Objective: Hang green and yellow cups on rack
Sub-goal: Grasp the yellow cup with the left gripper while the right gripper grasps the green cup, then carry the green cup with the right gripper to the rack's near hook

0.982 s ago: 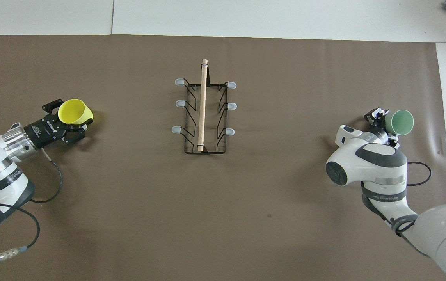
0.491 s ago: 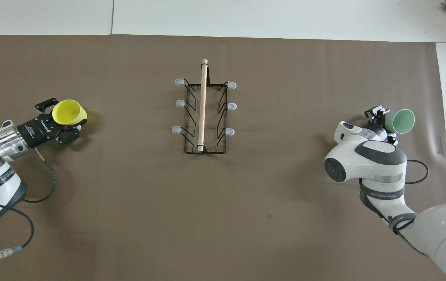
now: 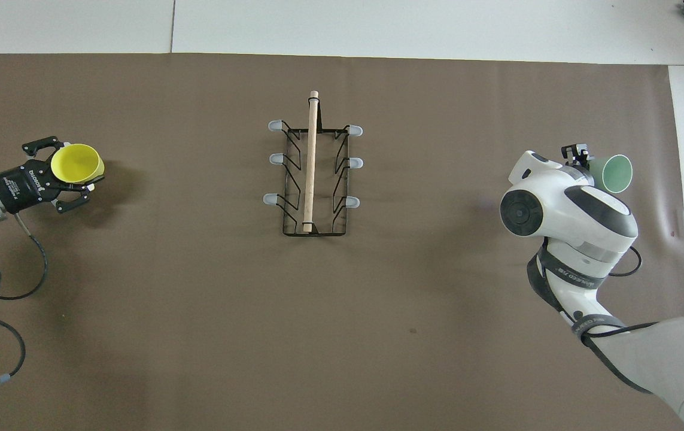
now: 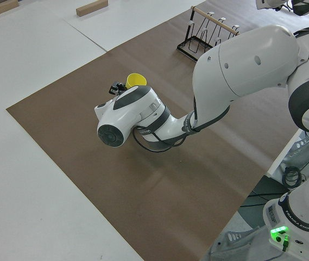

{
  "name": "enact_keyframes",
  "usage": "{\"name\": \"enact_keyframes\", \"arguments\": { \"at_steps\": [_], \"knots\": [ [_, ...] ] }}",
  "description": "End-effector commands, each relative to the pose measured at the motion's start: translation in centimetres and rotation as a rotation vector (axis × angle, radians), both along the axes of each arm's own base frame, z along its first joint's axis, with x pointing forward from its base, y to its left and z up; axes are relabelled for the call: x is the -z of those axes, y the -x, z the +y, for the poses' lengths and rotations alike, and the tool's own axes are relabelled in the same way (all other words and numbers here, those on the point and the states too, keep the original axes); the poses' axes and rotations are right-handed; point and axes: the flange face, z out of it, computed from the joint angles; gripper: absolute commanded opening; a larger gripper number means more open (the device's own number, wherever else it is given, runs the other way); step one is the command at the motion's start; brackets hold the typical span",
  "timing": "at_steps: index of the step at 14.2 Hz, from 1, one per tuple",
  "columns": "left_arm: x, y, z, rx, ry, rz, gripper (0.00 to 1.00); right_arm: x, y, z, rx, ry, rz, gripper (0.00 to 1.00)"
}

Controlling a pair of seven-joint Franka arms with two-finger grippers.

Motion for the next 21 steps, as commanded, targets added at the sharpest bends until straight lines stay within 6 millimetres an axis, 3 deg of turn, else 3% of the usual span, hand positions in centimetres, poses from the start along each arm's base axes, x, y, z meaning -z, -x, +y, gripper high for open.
{"name": "enact_keyframes", "arguments": {
  "at_steps": [1,3,7,10,13,17,19,21],
  "knots": [
    [-3.2,-1.2,2.2,0.073,-0.131,-0.036,0.00,-2.9,-1.2,2.3,0.058,-0.105,0.014,0.00],
    [-6.1,-2.6,3.2,0.111,-0.208,-0.078,0.00,-4.5,-1.9,3.4,0.157,-0.216,0.002,0.00],
    [-8.4,-3.2,3.7,0.180,-0.316,-0.080,0.00,-7.3,-1.2,4.6,0.303,-0.420,-0.016,0.00],
    [-12.8,-5.3,4.6,0.274,-0.489,-0.075,0.00,-9.1,-0.5,7.2,0.387,-0.596,-0.009,0.00],
    [-13.6,-5.6,4.9,0.353,-0.625,-0.062,0.00,-11.6,0.2,10.2,0.460,-0.793,-0.006,0.00],
    [-16.3,-6.5,3.5,0.448,-0.833,-0.065,0.00,-14.7,0.5,14.1,0.547,-1.052,0.015,0.00],
    [-18.9,-6.7,2.9,0.482,-0.918,-0.082,0.00,-16.5,1.2,15.8,0.569,-1.148,0.024,0.00],
    [-20.5,-6.7,2.1,0.516,-1.000,-0.070,0.00,-18.5,1.8,16.7,0.612,-1.269,0.031,0.00]
  ]
}}
